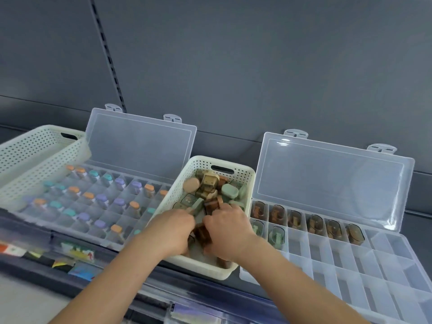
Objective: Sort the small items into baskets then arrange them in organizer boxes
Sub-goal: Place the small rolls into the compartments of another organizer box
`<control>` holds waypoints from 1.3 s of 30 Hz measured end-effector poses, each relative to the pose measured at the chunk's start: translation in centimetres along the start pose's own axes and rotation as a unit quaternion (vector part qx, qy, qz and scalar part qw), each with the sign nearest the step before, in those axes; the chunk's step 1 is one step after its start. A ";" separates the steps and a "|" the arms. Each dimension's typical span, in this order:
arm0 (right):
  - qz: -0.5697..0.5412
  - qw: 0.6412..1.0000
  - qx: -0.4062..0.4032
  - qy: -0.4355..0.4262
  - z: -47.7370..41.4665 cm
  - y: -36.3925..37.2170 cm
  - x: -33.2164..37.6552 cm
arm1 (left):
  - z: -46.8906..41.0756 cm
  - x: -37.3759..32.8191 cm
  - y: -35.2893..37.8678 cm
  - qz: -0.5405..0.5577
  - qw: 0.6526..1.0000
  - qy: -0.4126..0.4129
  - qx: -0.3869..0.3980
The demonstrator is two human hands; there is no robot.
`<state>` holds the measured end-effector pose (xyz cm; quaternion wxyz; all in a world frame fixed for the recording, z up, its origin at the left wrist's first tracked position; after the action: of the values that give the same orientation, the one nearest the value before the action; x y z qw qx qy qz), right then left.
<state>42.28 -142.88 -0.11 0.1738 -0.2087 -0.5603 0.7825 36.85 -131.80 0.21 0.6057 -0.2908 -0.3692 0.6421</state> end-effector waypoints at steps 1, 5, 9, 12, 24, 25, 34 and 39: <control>0.007 1.000 -0.001 0.007 -0.2 0.1 0.2 | 0.0 0.0 0.0 -0.011 1.000 -0.002 -0.002; -0.014 1.000 -0.015 0.019 -0.6 0.5 0.4 | 0.2 0.0 -0.1 -0.029 0.999 0.004 -0.017; -0.093 0.995 -0.043 0.013 0.0 0.5 -0.4 | 0.0 0.7 -0.1 0.046 0.998 0.020 -0.040; -0.152 0.984 -0.092 0.009 0.4 0.7 -1.2 | -0.1 1.1 0.0 0.063 0.997 0.028 -0.024; -0.335 0.912 -0.230 0.062 2.7 0.2 -3.3 | -0.3 -0.1 -1.0 0.190 0.976 0.103 -0.037; -0.350 0.901 -0.244 0.074 3.1 0.0 -3.6 | -0.3 -0.1 -1.3 0.212 0.970 0.106 -0.057; -0.546 0.765 -0.307 0.146 7.0 1.0 -8.3 | -1.1 -4.7 -4.3 0.472 0.846 0.232 -0.085; -0.597 0.725 -0.294 0.179 10.8 2.4 -12.4 | -1.6 -10.3 -6.1 0.530 0.788 0.310 0.025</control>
<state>47.14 -158.65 2.30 0.6320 -0.0084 -0.7296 0.2613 42.57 -141.87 3.58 0.2588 -0.6093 0.0671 0.7465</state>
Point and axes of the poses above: each hand's wrist, its own z-axis away from the middle knuckle, its own y-axis out of the palm, x = y × z, the point moved 2 cm from there along -z, towards the middle knuckle, and after that the axes turned 13 degrees about x, right-handed, at the moved point
